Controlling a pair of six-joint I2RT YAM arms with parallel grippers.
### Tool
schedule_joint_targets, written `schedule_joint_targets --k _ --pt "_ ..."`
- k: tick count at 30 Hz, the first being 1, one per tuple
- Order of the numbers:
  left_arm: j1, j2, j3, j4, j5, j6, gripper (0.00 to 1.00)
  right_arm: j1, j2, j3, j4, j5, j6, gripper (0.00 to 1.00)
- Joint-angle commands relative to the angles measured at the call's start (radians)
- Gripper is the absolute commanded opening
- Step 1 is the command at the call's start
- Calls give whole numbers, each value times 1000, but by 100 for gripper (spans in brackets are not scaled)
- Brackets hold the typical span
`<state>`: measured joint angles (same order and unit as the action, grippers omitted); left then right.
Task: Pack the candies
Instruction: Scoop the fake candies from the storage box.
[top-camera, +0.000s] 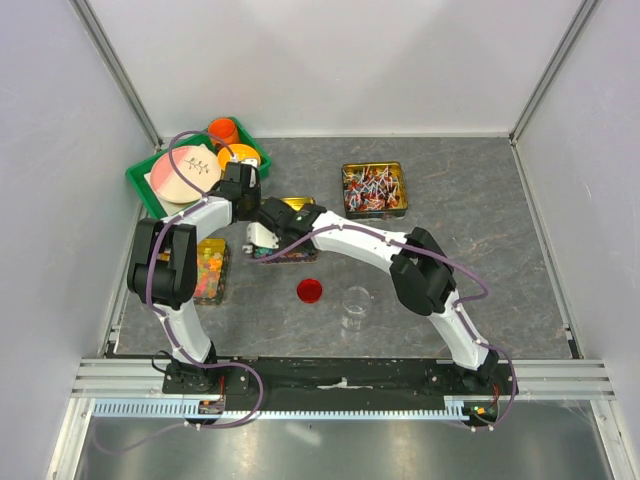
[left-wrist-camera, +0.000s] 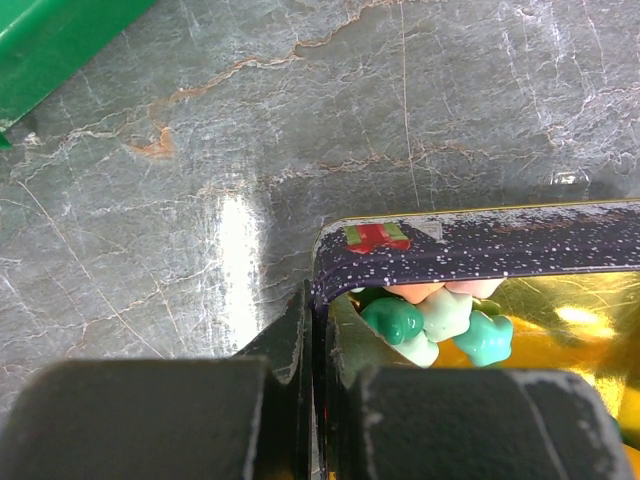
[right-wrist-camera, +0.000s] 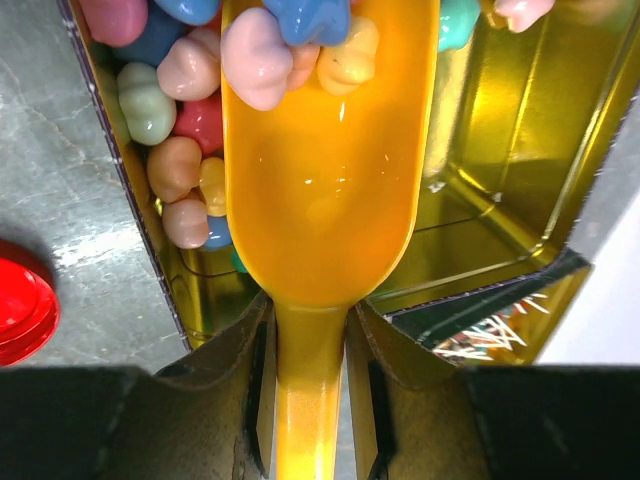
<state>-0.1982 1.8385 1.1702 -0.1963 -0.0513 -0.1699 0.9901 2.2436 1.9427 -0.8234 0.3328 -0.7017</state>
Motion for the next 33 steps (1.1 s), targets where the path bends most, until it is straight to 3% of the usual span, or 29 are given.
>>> schedule_joint_targets --k 1,13,22,33 --pt "-3 -5 46 32 31 3 1 -19 -48 -42 0 -127 65 0" --pt "-3 -1 49 32 19 10 1 -80 -82 -56 23 -290 125 0" --pt "-3 4 54 29 19 12 1 -94 -81 -85 47 -258 122 0" --pt "-3 1 52 28 18 13 2 -133 -159 -99 47 -330 163 0"
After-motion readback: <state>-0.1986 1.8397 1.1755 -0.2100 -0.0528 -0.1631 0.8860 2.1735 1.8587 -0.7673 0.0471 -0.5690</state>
